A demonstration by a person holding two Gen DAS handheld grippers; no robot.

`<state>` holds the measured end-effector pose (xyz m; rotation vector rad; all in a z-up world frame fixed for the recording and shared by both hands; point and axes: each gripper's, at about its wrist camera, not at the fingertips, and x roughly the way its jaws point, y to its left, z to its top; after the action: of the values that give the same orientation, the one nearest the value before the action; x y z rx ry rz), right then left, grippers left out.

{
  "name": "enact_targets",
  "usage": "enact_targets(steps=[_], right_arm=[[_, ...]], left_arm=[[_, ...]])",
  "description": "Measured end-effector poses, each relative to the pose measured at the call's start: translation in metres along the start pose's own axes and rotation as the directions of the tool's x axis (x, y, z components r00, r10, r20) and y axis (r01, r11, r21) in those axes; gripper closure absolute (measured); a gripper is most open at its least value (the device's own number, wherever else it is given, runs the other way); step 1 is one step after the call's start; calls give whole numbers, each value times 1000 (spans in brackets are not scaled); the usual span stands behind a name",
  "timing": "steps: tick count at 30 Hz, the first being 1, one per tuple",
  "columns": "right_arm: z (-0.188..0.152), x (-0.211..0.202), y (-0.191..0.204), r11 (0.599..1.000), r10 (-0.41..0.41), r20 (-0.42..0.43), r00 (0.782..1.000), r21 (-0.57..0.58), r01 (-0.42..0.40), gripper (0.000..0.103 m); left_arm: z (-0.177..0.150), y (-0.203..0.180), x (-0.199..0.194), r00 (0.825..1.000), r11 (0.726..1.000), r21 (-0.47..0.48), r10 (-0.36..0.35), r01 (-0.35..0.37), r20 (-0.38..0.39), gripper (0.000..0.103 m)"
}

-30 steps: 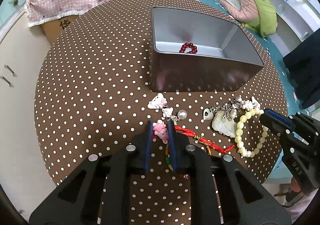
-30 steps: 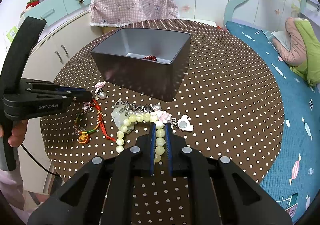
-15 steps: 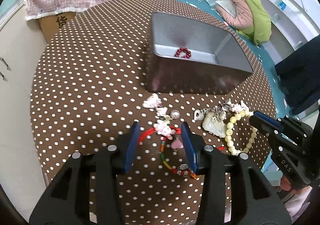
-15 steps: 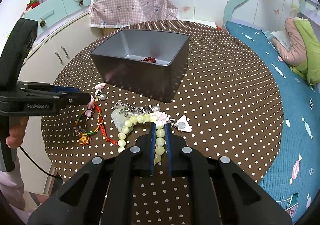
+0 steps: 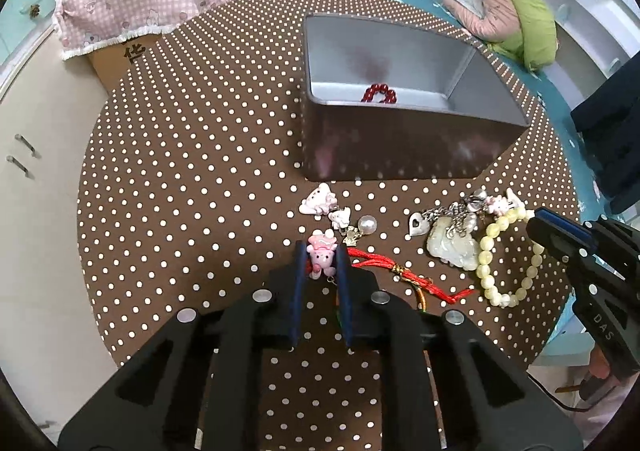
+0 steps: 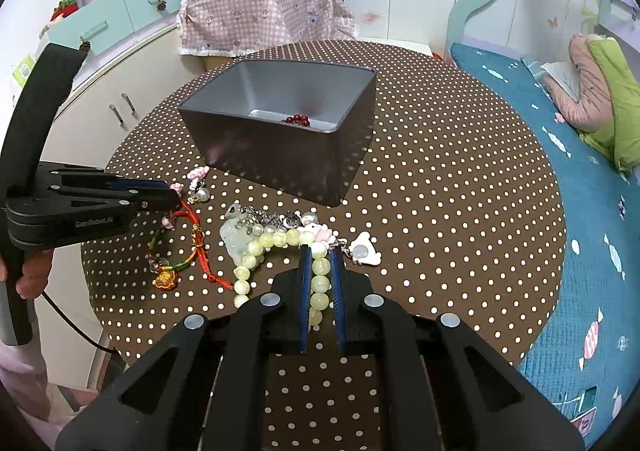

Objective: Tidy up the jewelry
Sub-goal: 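Carry the pink charm with the left tool while the right tool carries the cream bracelet into the box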

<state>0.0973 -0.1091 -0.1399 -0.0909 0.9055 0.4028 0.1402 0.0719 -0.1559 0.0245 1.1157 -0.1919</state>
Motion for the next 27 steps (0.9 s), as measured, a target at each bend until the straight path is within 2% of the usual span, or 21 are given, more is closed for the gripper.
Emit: enact_targets(steps=[4,12,20,27], right_arm=[[3,-5,1,1000,-1,15,1000,-6,1,95],[23,-24,4,999,-29,84,996,-27,31,95],[57,-45,9,998,-34,184,982,-53,44,95],[88,-49,12,996,-32,251,967,-72,51,94]], left_arm=[[-3,2,-15,999,1000,1,-6,6,32,88],[12,3,-50,992,999,15,-48,47,116,88],[46,-1,-87,972,996,35,-87,81,217,88],[80,-11,-81,964,993,39,-117,111,238,88]])
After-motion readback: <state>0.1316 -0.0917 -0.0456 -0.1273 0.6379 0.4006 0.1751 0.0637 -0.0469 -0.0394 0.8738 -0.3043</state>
